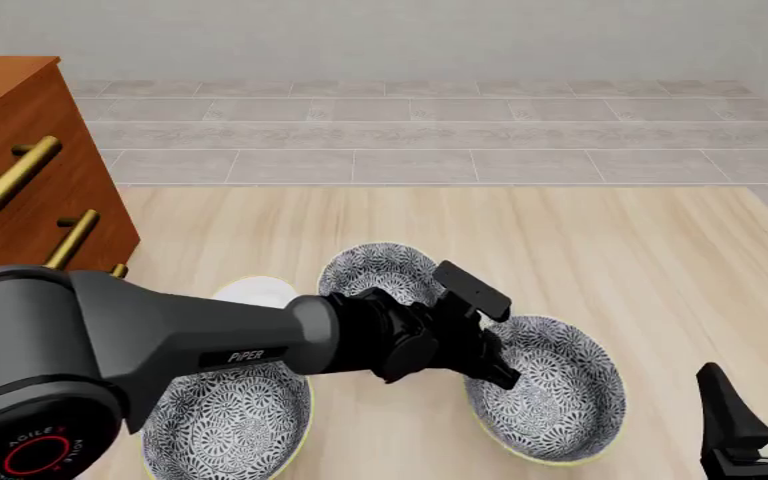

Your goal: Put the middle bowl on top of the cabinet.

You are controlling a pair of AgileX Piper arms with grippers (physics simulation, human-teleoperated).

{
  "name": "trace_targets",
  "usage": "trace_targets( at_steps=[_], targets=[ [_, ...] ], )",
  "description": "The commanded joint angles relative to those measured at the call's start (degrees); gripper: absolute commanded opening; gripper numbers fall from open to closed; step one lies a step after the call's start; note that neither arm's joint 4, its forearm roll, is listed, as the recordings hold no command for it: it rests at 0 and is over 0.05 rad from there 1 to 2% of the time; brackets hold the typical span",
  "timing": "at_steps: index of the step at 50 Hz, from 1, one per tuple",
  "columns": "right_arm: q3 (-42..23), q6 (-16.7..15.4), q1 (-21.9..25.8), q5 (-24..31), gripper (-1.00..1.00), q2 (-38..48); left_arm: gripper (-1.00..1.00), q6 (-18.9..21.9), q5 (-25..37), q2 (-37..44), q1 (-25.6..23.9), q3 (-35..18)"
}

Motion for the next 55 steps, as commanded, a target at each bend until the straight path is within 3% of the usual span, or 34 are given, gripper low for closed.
trace_targets(
  at_steps=[1, 55],
  targets=[
    [0.0, 0.0, -0.1, -0.1, 1.0, 0.0, -1.0, 0.1, 0.2, 0.3, -0.3, 0.8],
    [0.0, -0.3, -0.3, -0.9, 1.0, 0.0, -1.0, -0.5, -0.4, -15.4, -1.6, 8.4]
  ],
)
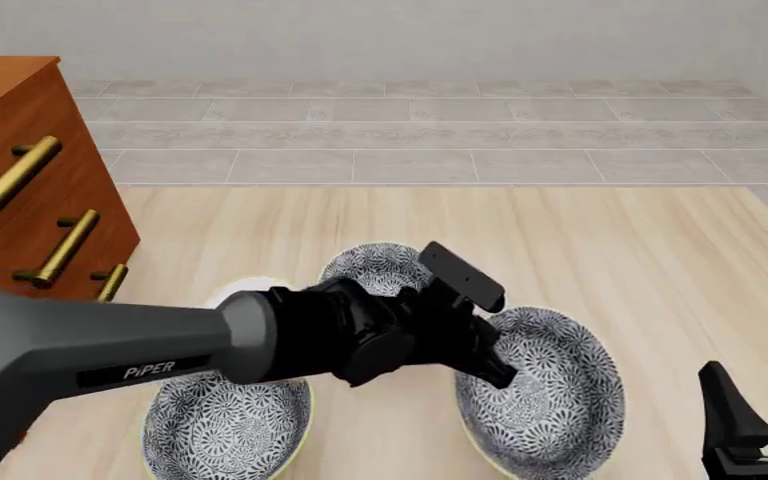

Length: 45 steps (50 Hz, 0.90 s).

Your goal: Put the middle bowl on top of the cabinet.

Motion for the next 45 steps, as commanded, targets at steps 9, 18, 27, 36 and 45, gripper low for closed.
trace_targets(
  at_steps=[9, 18, 27, 36, 45],
  targets=[
    [0.0, -0.2, -0.1, -0.2, 1.0, 0.0, -1.0, -0.7, -1.5, -8.6, -0.8, 4.2],
    [0.0, -0.3, -0.1, -0.3, 1.0, 0.0, -1.0, -1.2, -1.0, -11.9, -0.3, 5.4],
    [0.0, -0.5, 0.0, -0.5, 1.0, 0.0, -1.0, -1.5, -0.3, -15.5, -0.1, 6.3],
    [0.0, -0.6, 0.0, -0.5, 1.0, 0.0, -1.0, -0.9, 0.4, -18.0, 0.3, 7.2],
    [0.0, -0.6, 0.0, -0.8, 1.0, 0.2, -1.0, -0.8, 0.9, -19.6, 0.5, 7.4]
  ],
)
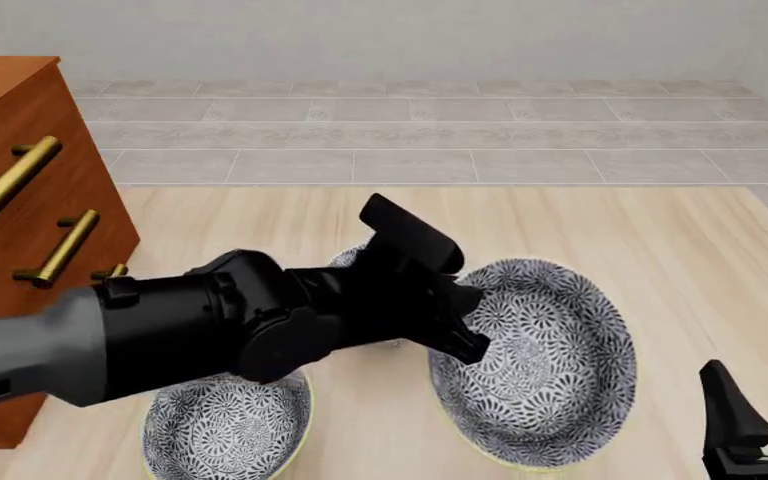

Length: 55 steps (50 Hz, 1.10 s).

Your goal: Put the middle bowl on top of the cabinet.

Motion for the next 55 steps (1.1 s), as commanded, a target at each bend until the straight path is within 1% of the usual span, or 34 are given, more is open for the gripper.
trace_targets(
  at_steps=[1, 8, 15, 19, 21, 22, 28, 36, 39, 42, 43, 55],
  targets=[
    [0.0, -0.1, 0.1, -0.4, 1.0, 0.3, -1.0, 0.5, 0.5, -3.2, 0.0, 0.5],
    [0.0, -0.1, 0.0, -0.8, 1.0, 0.7, -1.0, 0.5, 1.2, -5.1, 0.0, 0.5],
    [0.0, -0.1, 0.1, -0.6, 1.0, 0.4, -1.0, 0.5, 3.1, -7.8, 1.9, 0.0],
    [0.0, -0.2, 0.2, -0.6, 1.0, 0.3, -1.0, -0.3, 4.5, -9.3, 2.9, -0.7],
    [0.0, -0.2, 0.2, -0.6, 1.0, 0.2, -1.0, 0.0, 4.9, -9.7, 3.2, -0.8],
    [0.0, -0.3, 0.2, -0.5, 1.0, 0.2, -1.0, 1.0, 5.1, -10.3, 3.2, -0.7],
    [0.0, -0.3, 0.3, -0.5, 1.0, 0.1, -1.0, 0.4, 6.3, -11.7, 4.9, -1.4],
    [0.0, -0.4, 0.3, -0.3, 1.0, 0.1, -1.0, 1.4, 8.6, -13.7, 5.6, -2.7],
    [0.0, -0.4, 0.3, -0.4, 1.0, 0.0, -1.0, 2.1, 10.0, -14.0, 6.9, -3.7],
    [0.0, -0.4, 0.2, -0.4, 1.0, 0.0, -1.0, 2.2, 10.3, -14.4, 7.0, -3.8],
    [0.0, -0.3, 0.2, -0.4, 1.0, 0.0, -1.0, 2.3, 10.5, -14.5, 8.1, -4.0],
    [0.0, -0.2, 0.2, -0.4, 1.0, 0.0, -1.0, 2.1, 11.4, -16.1, 10.9, -5.0]
  ],
)
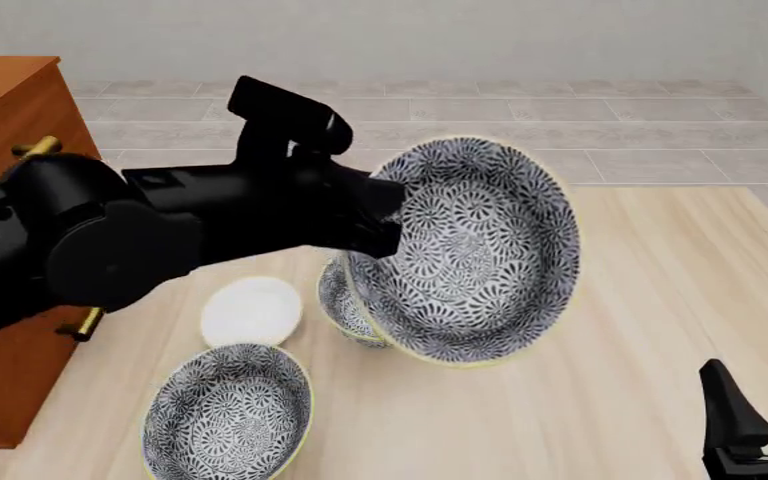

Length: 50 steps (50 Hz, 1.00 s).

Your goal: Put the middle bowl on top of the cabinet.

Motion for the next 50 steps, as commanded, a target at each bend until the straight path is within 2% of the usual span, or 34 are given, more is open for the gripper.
trace_targets(
  at_steps=[1, 16, 50],
  targets=[
    [0.0, 0.1, 0.0, 0.0, 1.0, 0.0, -1.0, 0.4, 1.4, -1.8, 3.1, -1.6],
    [0.0, 0.0, -0.1, -0.1, 1.0, 0.0, -1.0, -0.5, 2.5, -3.6, 4.8, -2.7],
    [0.0, 0.0, -0.1, -0.2, 1.0, -0.1, -1.0, -3.7, 7.0, -8.2, 14.0, -7.9]
  ],
)
